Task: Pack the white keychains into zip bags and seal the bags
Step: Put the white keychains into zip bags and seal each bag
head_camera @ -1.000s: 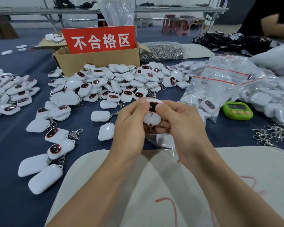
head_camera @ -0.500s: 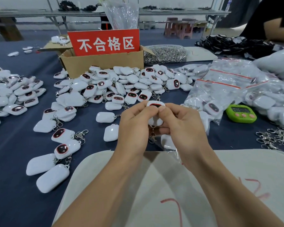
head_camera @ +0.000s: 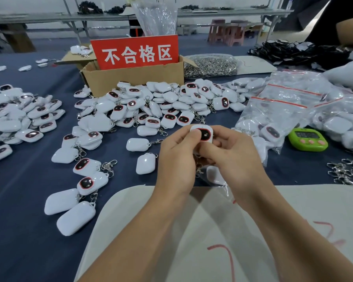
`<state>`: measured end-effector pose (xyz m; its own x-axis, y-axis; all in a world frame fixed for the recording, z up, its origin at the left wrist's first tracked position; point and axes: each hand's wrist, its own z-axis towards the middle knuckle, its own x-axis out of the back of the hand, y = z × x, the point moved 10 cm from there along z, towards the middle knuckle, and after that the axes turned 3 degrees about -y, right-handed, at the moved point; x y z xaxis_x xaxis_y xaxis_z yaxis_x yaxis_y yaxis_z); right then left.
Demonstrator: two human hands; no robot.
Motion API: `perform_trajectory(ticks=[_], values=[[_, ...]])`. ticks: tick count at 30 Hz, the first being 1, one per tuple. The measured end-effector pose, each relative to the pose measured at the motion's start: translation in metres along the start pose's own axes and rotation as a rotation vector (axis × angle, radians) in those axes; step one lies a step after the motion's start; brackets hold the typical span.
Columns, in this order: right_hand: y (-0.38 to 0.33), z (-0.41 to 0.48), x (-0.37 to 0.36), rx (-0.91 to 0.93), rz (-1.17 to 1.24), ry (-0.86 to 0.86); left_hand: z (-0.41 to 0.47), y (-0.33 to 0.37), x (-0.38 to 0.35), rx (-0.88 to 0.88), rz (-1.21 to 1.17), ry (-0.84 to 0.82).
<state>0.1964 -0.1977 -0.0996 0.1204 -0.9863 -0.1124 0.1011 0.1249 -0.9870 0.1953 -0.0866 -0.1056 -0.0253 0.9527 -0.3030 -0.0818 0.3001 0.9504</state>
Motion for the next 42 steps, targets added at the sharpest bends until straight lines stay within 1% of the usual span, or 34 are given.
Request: perform_trajectory(ticks=[5,9,12,15,18,20,21,24,28,32,34,36,40,42], values=[[0.002,0.000,0.003,-0.007,-0.050,0.069,-0.002,-0.003,-0.003,0.015,-0.020,-0.020],[0.001,0.000,0.003,0.012,-0.075,0.077,-0.002,-0.006,-0.006,0.027,-0.026,-0.033],[0.002,0.001,0.006,0.009,-0.122,0.089,0.001,-0.004,-0.002,-0.016,0.009,-0.025],[0.007,0.000,0.014,-0.045,-0.188,0.129,0.001,0.004,-0.001,-0.084,0.056,-0.016],[0.007,-0.003,0.004,-0.066,-0.203,0.040,-0.001,0.014,-0.006,-0.169,0.143,-0.035],[0.003,-0.006,-0.002,-0.041,-0.137,0.018,-0.001,0.019,-0.007,-0.197,0.189,-0.041],[-0.002,-0.007,-0.001,-0.016,-0.099,0.040,-0.001,0.020,-0.005,-0.200,0.189,-0.025],[-0.015,-0.010,0.019,0.067,-0.115,0.195,0.003,0.023,0.011,-0.206,0.179,0.049],[-0.030,-0.011,0.034,0.179,-0.162,0.282,0.003,0.025,0.020,-0.243,0.401,0.089],[-0.029,-0.008,0.038,0.195,-0.226,0.302,0.001,0.024,0.014,-0.269,0.511,0.072],[-0.030,-0.007,0.037,0.202,-0.213,0.287,-0.002,0.028,0.015,-0.281,0.556,0.103],[-0.029,-0.005,0.038,0.177,-0.200,0.284,-0.004,0.031,0.014,-0.320,0.592,0.105],[-0.017,-0.001,0.046,0.023,-0.158,0.251,-0.007,0.030,0.001,-0.361,0.628,0.000],[-0.016,0.001,0.048,0.000,-0.084,0.206,-0.007,0.027,0.000,-0.355,0.578,-0.015]])
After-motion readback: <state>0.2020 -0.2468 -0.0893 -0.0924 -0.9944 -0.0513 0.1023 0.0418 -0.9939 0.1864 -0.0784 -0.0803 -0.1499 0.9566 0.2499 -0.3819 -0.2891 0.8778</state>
